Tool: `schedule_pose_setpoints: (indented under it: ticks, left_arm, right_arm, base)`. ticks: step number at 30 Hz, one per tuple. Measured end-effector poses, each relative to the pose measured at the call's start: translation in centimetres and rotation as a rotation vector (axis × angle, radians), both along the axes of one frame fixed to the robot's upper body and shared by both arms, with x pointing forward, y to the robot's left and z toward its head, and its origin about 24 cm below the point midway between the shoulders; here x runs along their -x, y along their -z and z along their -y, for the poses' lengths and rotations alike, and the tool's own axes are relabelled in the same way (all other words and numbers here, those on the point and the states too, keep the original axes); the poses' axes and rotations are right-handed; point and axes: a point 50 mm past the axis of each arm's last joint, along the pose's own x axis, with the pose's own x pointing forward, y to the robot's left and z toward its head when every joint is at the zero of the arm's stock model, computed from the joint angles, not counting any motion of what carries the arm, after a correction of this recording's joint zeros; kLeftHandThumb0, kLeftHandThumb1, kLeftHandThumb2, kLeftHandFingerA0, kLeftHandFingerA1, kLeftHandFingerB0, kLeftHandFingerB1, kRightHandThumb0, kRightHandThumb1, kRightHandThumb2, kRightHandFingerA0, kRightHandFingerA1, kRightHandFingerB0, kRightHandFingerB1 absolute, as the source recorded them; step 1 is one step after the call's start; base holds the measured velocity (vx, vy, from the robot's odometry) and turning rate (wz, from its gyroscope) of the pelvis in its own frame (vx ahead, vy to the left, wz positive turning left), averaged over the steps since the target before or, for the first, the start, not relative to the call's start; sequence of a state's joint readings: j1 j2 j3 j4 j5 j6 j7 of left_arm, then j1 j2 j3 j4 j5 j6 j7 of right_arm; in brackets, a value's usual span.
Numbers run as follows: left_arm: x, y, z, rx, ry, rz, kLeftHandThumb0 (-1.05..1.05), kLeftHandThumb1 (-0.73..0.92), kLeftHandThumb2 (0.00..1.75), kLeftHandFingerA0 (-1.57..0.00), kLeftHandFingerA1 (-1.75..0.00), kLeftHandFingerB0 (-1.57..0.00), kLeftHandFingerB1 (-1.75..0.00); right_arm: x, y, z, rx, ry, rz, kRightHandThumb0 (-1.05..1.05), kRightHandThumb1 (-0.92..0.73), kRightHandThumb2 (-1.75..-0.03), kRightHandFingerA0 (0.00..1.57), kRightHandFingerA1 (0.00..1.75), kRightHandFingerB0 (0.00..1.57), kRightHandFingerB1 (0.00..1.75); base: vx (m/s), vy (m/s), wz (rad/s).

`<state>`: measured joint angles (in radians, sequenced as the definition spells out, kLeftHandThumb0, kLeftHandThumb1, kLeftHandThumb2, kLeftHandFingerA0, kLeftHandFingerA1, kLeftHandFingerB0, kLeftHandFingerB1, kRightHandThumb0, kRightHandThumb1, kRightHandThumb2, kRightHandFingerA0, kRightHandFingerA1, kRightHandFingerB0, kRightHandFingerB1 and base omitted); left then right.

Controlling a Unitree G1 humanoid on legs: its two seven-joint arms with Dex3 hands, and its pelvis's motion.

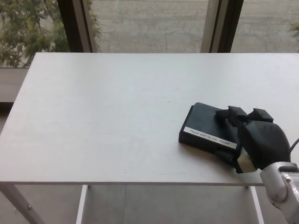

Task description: The robot uses its right hand to pick up the grey duster kept on the edge of the round table outside, turn around and walk towards the square table and place the duster in a container kept on the middle of the desk

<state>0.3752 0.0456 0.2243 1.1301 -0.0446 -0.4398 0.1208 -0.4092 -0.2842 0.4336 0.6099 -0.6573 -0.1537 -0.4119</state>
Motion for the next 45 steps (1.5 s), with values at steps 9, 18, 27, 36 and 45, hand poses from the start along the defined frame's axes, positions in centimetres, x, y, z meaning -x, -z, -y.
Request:
schedule_pose_setpoints:
  ticks: [9, 18, 27, 36, 45]
  left_arm:
    - [0.0, 0.0, 0.2, -0.020, 0.030, -0.007, 0.05, 0.65, 0.93, -0.96, -1.07, -0.89, -0.85]
    - [0.1, 0.0, 0.2, -0.027, 0.029, -0.001, 0.07, 0.60, 0.99, -1.00, -1.09, -0.90, -0.88]
    - [0.4, -0.1, 0.4, -0.036, 0.052, -0.003, 0.05, 0.64, 0.99, -1.00, -1.06, -0.89, -0.87]
    - [0.6, 0.0, 0.4, -0.051, 0.071, -0.018, 0.07, 0.63, 0.96, -1.00, -1.04, -0.91, -0.87]
    - [0.9, -0.1, 0.4, -0.060, 0.081, -0.031, 0.10, 0.59, 1.02, -1.00, -1.05, -0.89, -0.87]
  right_arm:
    - [-0.2, -1.6, -1.0, -0.018, -0.097, 0.195, -0.22, -0.68, -0.80, 0.87, 1.75, 0.71, 1.43]
    - [0.1, -2.2, -1.4, -0.008, -0.155, 0.268, -0.18, -0.65, -0.75, 0.88, 1.75, 0.69, 1.52]
    - [0.2, -2.8, -1.7, 0.022, -0.200, 0.364, -0.14, -0.57, -0.78, 0.89, 1.75, 0.65, 1.62]
    - [-0.7, -5.9, -2.5, 0.042, -0.266, 0.544, -0.15, -0.50, -0.77, 0.85, 1.69, 0.64, 1.62]
    - [-0.5, -6.9, -2.5, 0.075, -0.323, 0.649, -0.21, -0.56, -0.74, 0.92, 1.44, 0.74, 1.47]
  base:
    - [0.00, 0.000, 0.00]
    - [0.00, 0.000, 0.00]
    - [0.00, 0.000, 0.00]
    - [0.00, 0.000, 0.00]
    - [0.00, 0.000, 0.00]
